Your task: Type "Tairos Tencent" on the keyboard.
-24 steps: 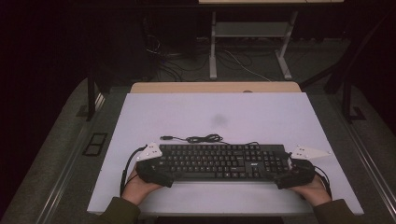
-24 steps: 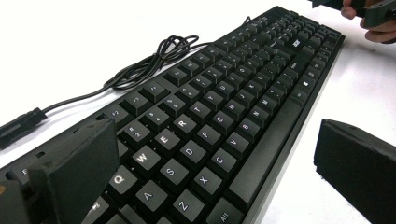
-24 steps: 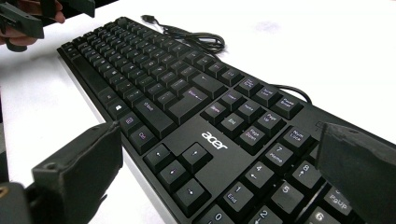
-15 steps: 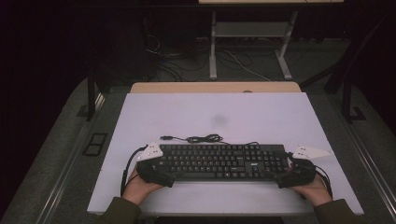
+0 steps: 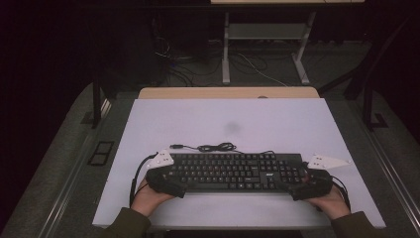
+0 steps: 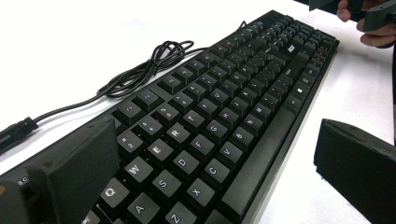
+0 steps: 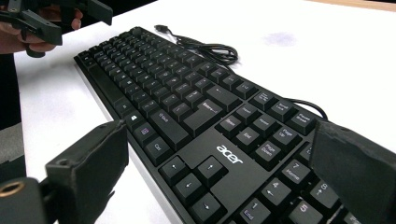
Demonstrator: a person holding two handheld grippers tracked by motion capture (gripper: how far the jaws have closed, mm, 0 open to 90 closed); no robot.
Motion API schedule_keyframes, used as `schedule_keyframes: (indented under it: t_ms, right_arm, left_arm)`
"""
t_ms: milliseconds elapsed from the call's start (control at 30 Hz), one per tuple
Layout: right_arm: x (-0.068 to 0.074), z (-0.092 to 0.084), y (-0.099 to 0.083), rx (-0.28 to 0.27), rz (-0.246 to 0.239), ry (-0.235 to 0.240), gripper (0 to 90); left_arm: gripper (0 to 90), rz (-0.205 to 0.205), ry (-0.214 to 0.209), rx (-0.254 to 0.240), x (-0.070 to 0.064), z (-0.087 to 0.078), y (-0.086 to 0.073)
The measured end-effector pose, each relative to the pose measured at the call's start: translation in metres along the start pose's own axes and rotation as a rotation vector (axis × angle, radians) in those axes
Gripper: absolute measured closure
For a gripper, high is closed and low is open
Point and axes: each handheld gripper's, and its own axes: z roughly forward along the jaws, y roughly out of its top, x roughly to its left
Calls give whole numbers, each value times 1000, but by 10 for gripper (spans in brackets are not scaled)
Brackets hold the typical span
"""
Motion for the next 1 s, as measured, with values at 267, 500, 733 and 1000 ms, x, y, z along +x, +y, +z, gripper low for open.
schedule_keyframes:
  t_ms: [267, 500, 733, 1000]
  right_arm:
    - [4, 8, 6, 1, -8, 27, 43]
    - [8, 13, 10, -2, -18, 40, 44]
    - [9, 18, 16, -18, -12, 34, 44]
    - [9, 23, 18, -22, -11, 35, 44]
  left_arm:
    - [0, 19, 16, -7, -4, -3, 0]
    - [0, 17, 11, -12, -4, -2, 1]
    - [0, 17, -4, -6, -3, 0, -1]
    - [0, 10, -15, -8, -3, 2, -1]
